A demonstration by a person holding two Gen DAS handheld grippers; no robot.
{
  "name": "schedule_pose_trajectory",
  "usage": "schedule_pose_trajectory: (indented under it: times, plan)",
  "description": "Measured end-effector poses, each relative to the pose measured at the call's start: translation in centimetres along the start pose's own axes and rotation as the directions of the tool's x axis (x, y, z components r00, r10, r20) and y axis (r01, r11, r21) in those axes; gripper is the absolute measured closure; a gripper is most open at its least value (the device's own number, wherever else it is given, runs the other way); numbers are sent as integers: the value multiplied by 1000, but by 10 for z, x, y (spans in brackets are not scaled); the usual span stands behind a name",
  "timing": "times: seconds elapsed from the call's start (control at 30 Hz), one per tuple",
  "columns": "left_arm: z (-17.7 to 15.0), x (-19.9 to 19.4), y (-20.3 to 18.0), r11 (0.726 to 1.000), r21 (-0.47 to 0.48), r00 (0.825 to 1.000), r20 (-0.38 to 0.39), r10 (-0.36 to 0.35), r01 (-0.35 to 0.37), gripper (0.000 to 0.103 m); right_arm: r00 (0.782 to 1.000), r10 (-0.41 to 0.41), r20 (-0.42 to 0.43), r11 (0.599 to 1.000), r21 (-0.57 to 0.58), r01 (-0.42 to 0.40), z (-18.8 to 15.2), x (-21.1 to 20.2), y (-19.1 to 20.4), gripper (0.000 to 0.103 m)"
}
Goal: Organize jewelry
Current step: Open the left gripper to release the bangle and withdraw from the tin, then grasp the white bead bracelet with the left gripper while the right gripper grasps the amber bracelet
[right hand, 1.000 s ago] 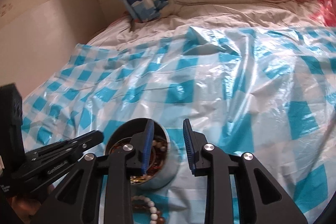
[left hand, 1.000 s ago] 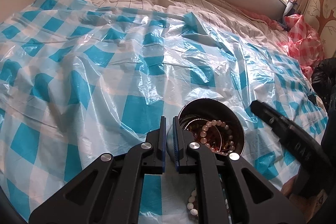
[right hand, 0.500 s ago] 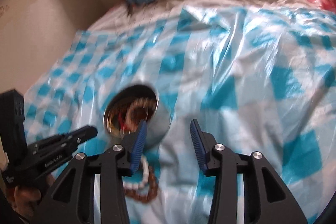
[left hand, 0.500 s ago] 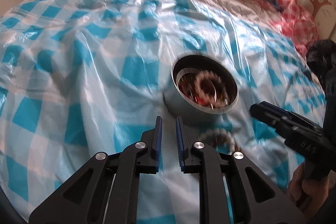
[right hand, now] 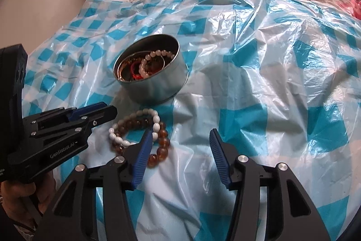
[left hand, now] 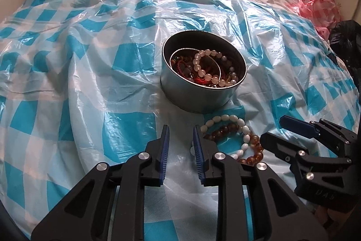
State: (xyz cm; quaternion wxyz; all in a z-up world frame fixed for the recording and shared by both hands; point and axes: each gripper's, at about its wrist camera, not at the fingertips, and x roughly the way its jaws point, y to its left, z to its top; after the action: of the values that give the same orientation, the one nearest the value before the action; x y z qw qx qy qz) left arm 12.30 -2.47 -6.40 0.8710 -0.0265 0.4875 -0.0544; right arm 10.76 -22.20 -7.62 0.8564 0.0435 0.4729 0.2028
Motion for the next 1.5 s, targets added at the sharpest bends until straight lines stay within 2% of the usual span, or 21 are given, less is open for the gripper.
schedule_pose_trajectory:
  times: [0.33,0.47,0.57,0.63,0.7,0.77,0.93,1.0,1.1,1.17,1.23,1.33,1.43,1.5]
  plan:
    - [-5,8,-10,995,75,998,-16,67,-65,78,998,-56,-35,997,-52,54,-4,10,7,43]
    - [-12,7,-12,978,137,987,-13,162,-159,78,997,-67,-36,996,-58,65,-6,10,7,41]
    - [-12,0,-4,978,108,984,-3,179,-177,78,997,-77,-31,995,-60,75,-7,8,7,40]
    - [-11,-3,1,985,82,988,-3,154,-154,78,996,-80,-27,995,-66,78,-7,7,9,40]
    - [-9,-7,1,994,66,996,15,92,-92,78,997,-75,-24,995,-70,73,-7,7,10,40]
    - [-8,-11,-5,997,66,998,43,46,-49,72,997,-68,-22,994,-84,66,-7,8,14,39]
    - [-13,3,-16,983,131,992,4,126,-125,69,995,-92,-28,987,-132,88,-8,15,24,35]
    - [-15,1,-12,968,139,978,16,210,-210,69,994,-108,-34,986,-135,103,-9,15,23,32]
    - [-14,-3,2,949,110,955,25,296,-297,69,982,-189,-22,972,-149,184,-10,9,19,32]
    - [-9,-11,10,963,68,965,45,257,-260,69,977,-215,-6,967,-143,212,-10,4,15,32]
    - [-6,-17,10,973,56,973,72,218,-222,69,983,-184,2,973,-140,182,-9,3,16,32]
    - [-7,-7,4,971,94,975,47,217,-220,69,992,-126,17,980,-151,127,-7,2,22,32]
    - [-9,5,-2,961,133,970,14,242,-242,69,995,-96,-20,985,-144,92,-6,13,22,34]
    - [-10,7,-3,962,137,972,2,237,-235,71,998,-55,-40,990,-130,50,-5,18,23,49]
